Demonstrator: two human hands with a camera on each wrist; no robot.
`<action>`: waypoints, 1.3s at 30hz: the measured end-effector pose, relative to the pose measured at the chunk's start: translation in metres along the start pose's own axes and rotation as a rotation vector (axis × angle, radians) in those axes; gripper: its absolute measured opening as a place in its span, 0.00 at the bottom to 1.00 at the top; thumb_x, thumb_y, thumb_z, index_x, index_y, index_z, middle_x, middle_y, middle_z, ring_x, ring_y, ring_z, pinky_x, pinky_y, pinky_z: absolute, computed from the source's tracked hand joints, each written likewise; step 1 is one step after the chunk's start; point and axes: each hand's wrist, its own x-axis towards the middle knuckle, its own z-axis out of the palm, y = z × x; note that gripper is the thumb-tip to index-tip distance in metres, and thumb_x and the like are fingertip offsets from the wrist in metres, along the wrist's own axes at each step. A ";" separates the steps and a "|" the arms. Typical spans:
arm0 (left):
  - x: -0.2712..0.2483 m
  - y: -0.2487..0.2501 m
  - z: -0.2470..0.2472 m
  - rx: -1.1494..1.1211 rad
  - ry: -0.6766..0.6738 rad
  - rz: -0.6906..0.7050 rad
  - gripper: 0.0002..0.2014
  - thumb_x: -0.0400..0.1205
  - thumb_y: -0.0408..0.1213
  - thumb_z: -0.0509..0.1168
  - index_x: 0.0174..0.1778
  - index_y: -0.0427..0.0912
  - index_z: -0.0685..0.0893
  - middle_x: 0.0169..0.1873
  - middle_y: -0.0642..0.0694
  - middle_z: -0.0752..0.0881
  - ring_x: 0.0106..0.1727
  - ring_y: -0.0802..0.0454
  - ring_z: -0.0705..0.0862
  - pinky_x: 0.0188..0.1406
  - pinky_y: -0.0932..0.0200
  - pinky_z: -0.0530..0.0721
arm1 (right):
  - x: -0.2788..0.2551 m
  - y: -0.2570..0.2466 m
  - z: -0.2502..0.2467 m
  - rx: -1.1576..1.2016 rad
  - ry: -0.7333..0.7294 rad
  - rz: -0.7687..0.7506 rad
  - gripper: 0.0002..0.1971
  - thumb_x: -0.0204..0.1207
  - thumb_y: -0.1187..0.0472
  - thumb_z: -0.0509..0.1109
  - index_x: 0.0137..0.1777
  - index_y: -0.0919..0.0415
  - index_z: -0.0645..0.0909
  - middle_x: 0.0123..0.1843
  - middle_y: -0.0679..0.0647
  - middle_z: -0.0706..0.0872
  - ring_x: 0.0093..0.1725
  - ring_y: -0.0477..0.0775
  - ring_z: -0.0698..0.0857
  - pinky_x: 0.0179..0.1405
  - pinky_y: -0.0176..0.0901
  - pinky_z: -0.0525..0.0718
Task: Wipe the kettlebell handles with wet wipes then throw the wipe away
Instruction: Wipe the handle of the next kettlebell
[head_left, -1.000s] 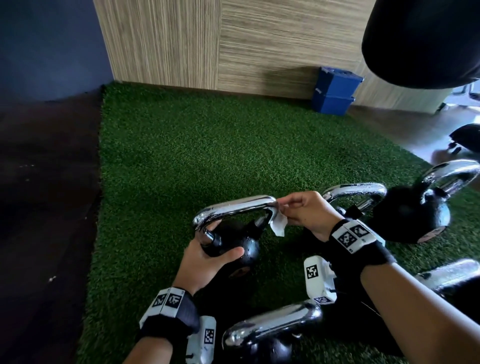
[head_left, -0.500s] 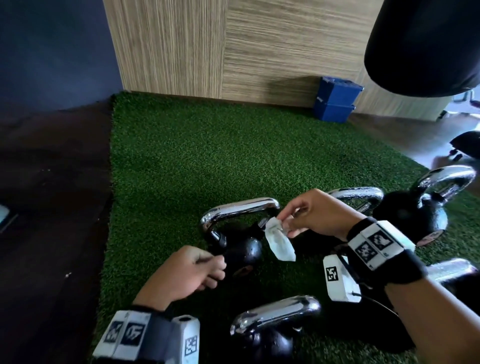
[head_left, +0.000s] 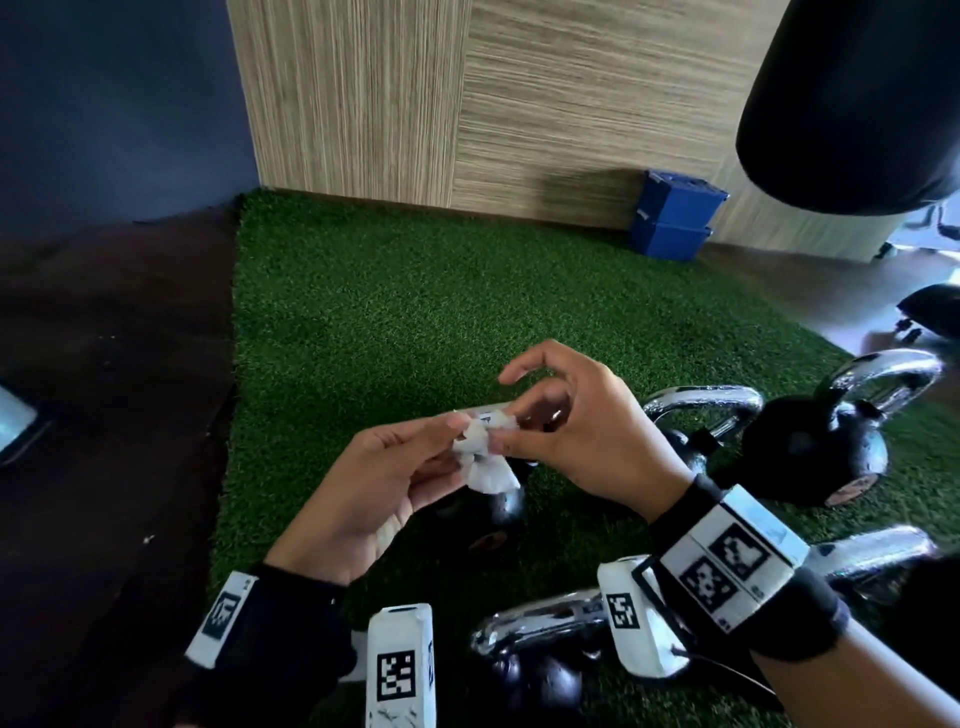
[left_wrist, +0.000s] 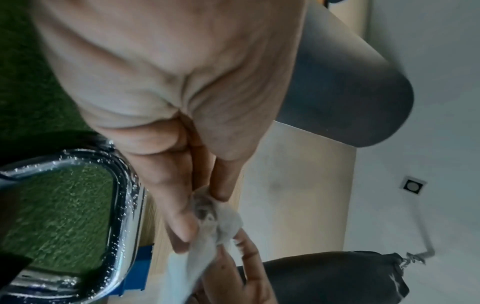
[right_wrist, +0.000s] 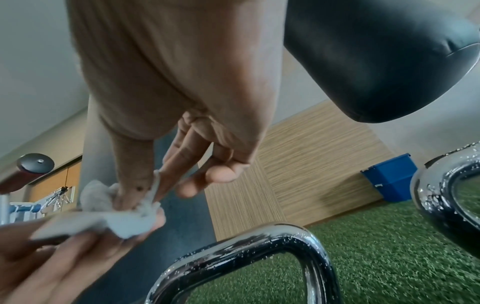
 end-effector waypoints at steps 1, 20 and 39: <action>0.002 0.000 0.001 0.006 -0.003 0.018 0.20 0.70 0.46 0.77 0.56 0.40 0.94 0.49 0.40 0.94 0.44 0.58 0.92 0.44 0.67 0.89 | 0.002 0.001 0.001 -0.020 0.033 -0.003 0.25 0.61 0.52 0.88 0.54 0.42 0.80 0.41 0.40 0.92 0.31 0.38 0.85 0.34 0.31 0.82; 0.054 -0.008 0.022 1.421 0.134 0.732 0.10 0.87 0.39 0.68 0.58 0.44 0.94 0.59 0.51 0.93 0.58 0.54 0.92 0.61 0.52 0.88 | 0.028 0.171 0.013 0.108 -0.247 0.508 0.34 0.44 0.36 0.90 0.51 0.49 0.91 0.46 0.50 0.94 0.43 0.48 0.91 0.44 0.47 0.91; 0.025 -0.039 -0.016 1.077 0.412 0.891 0.13 0.82 0.36 0.74 0.62 0.39 0.91 0.61 0.51 0.90 0.63 0.64 0.88 0.64 0.71 0.84 | 0.025 0.194 0.041 0.129 -0.061 0.520 0.36 0.38 0.29 0.88 0.46 0.46 0.89 0.45 0.49 0.94 0.47 0.53 0.94 0.54 0.62 0.91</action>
